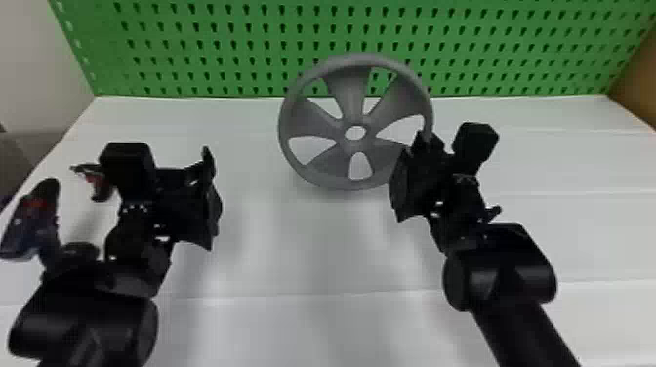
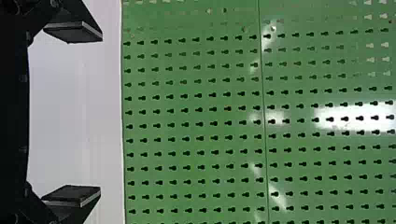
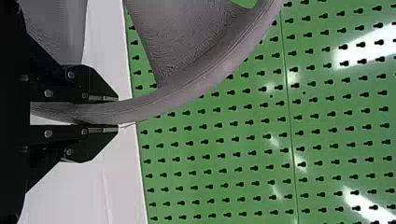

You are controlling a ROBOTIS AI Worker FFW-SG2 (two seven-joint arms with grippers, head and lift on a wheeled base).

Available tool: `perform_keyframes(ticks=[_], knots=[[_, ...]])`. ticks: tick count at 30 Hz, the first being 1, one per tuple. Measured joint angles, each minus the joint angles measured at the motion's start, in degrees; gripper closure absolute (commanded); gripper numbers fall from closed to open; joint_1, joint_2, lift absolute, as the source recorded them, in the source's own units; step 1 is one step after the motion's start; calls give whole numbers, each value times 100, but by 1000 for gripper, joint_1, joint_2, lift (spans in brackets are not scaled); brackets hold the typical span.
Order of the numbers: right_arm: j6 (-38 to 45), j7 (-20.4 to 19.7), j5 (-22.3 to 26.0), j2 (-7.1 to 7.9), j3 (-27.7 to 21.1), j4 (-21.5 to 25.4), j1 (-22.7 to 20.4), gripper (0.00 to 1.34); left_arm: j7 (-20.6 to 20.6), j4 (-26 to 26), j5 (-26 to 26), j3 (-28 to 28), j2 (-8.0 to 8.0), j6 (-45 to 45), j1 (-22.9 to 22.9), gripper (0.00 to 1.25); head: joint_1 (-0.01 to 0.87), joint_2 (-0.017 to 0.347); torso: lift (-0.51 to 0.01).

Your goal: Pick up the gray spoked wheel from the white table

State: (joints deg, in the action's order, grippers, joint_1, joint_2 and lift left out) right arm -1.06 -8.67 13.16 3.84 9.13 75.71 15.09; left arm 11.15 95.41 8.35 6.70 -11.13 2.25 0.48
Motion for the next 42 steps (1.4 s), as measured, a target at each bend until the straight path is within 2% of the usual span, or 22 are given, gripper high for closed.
perform_keyframes(ticks=[6, 17, 30, 36, 42], knots=[[-378, 38, -139, -67, -123, -4, -187, 1067, 0, 20, 43, 24, 6, 3, 1, 128, 765, 8, -92], [-502, 135, -227, -23, -23, 42, -274, 1067, 1, 46, 13, 30, 28, 46, 1, 128, 765, 8, -92], [-467, 172, -490, -54, 21, 151, -369, 1067, 28, 48, -213, -146, 246, 57, -4, 128, 765, 8, -92], [-465, 170, -566, -128, -139, 253, -473, 1067, 27, 48, -252, -185, 285, 57, -5, 128, 764, 8, -92], [-464, 172, -670, -109, -208, 371, -518, 1065, 27, 48, -272, -212, 296, 57, 4, 128, 765, 8, -92]])
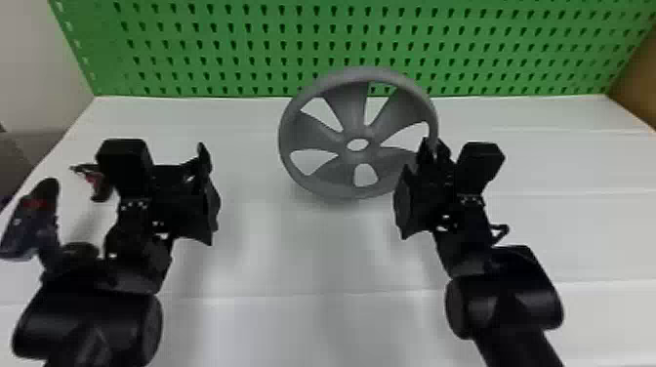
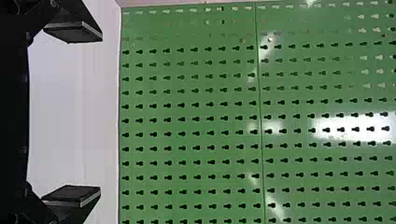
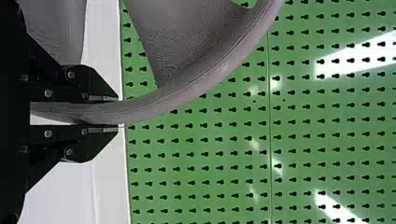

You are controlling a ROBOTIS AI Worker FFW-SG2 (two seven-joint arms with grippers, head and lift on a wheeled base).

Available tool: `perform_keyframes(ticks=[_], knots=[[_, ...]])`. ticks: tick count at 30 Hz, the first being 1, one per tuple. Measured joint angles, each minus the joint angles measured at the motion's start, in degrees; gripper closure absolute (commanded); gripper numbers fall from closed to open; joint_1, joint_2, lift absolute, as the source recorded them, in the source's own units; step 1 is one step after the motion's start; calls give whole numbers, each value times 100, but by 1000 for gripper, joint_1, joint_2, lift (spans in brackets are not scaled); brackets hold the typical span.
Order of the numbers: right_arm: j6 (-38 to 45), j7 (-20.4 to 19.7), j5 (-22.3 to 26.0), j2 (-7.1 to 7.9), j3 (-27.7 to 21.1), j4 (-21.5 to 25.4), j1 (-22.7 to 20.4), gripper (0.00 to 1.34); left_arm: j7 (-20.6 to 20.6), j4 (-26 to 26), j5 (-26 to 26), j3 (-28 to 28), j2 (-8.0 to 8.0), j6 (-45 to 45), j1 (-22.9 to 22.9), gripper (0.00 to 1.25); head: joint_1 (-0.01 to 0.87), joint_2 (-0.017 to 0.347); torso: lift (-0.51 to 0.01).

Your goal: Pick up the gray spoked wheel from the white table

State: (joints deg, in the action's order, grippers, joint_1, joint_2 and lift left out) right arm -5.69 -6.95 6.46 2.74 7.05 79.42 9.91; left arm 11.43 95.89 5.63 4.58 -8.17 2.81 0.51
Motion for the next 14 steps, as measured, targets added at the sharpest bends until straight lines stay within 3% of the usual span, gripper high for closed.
perform_keyframes(ticks=[14], knots=[[8, 0, -25, 39, 24, 84, -18, 1067, 0, 0, -71, -47, 21, 7, 3, 128, 765, 8, -92]])
